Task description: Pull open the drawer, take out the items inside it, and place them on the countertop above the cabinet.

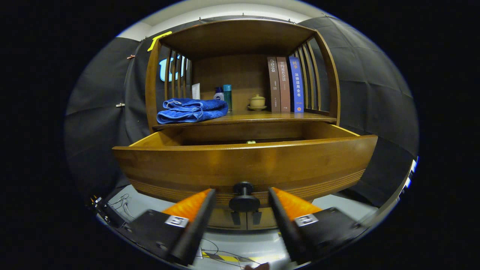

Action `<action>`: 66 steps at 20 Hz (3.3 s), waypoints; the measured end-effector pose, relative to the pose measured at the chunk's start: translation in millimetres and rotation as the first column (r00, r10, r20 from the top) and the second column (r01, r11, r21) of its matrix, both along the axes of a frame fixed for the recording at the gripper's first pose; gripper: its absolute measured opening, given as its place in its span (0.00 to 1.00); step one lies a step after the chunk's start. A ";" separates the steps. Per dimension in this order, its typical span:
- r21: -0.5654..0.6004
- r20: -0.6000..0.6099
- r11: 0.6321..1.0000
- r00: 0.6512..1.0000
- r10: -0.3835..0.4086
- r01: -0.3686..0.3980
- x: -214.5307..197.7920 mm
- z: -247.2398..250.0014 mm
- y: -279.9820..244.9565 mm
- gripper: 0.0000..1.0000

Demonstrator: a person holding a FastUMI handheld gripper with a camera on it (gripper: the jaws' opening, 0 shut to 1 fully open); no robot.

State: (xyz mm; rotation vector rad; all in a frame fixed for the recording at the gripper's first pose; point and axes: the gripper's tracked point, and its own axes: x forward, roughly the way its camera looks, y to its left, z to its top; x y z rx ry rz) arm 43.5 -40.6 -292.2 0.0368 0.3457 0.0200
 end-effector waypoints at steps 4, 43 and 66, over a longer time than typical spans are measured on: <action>0.013 -0.024 1.000 1.000 0.019 -0.019 -16.1 23.7 -4.2 0.98; -0.069 -0.650 0.998 0.759 -0.036 -0.011 179.1 -31.2 -24.7 0.49; 0.069 -0.628 0.998 0.776 0.052 -0.011 126.1 95.9 -7.8 0.18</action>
